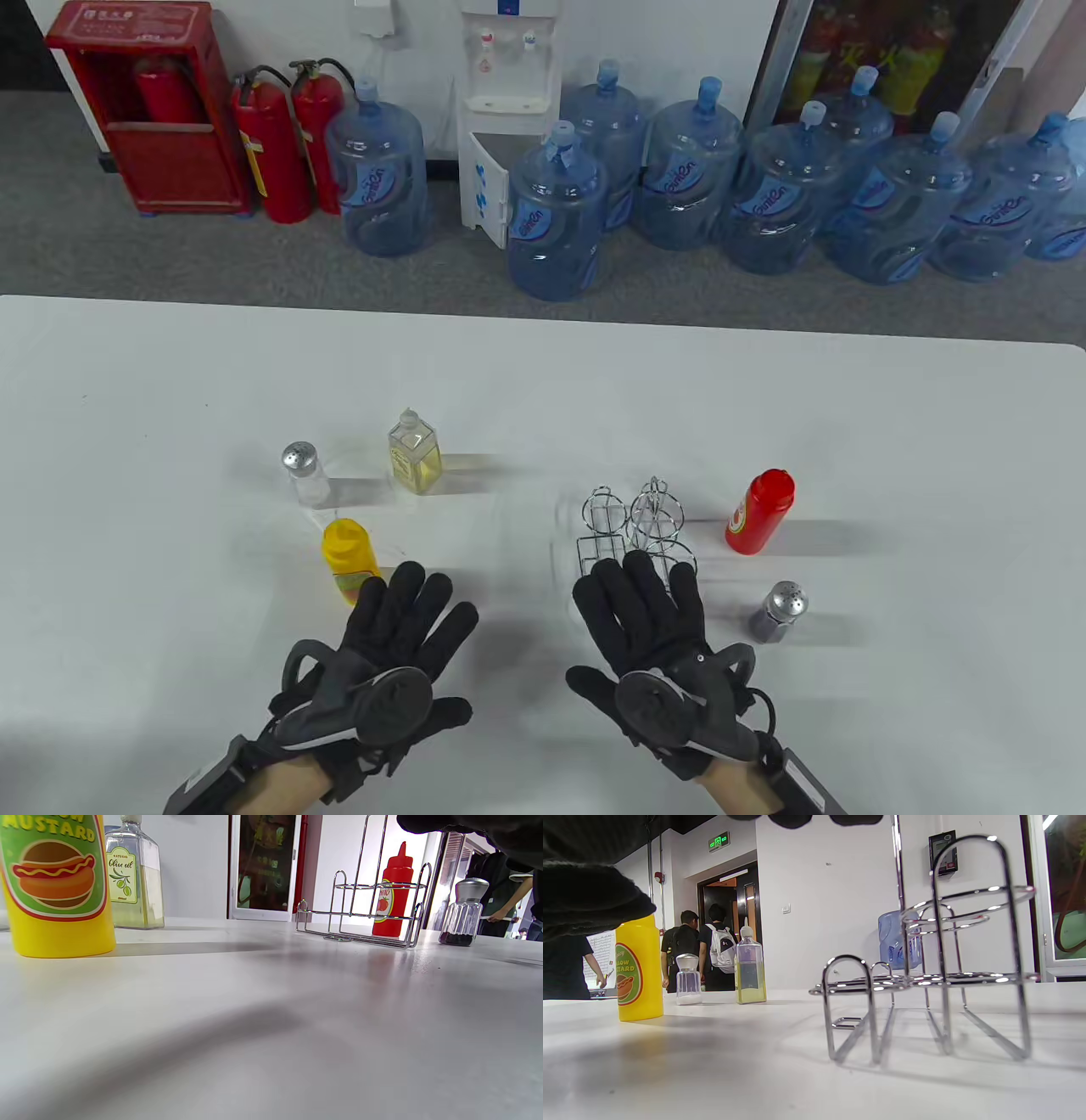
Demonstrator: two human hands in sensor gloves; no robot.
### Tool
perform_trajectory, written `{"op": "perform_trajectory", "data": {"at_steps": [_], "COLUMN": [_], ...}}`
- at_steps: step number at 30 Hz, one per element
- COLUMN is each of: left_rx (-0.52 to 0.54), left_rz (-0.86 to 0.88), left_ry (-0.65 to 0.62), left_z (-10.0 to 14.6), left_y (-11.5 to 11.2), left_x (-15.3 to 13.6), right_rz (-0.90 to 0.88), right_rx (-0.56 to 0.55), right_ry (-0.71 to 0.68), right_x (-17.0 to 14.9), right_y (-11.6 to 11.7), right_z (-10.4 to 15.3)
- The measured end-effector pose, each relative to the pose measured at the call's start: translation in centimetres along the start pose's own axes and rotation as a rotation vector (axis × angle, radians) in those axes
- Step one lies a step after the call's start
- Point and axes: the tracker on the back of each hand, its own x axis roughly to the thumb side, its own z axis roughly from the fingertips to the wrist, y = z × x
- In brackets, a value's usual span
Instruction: Hold seasoning rack and insert seasoning bottles through ring holders
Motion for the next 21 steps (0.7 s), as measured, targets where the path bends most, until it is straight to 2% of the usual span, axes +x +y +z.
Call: {"op": "perform_trajectory", "data": {"at_steps": [21], "left_rx": [0.0], "left_rz": [-0.008], "left_ry": [0.002], "left_z": [0.13], "left_y": [0.22], "left_x": [-0.08], "right_rz": [0.0], "right_rx": [0.008], "right_ry": [-0.004], "right_x": [0.2], "right_y": [-0.01], "right_z": [0.18]}}
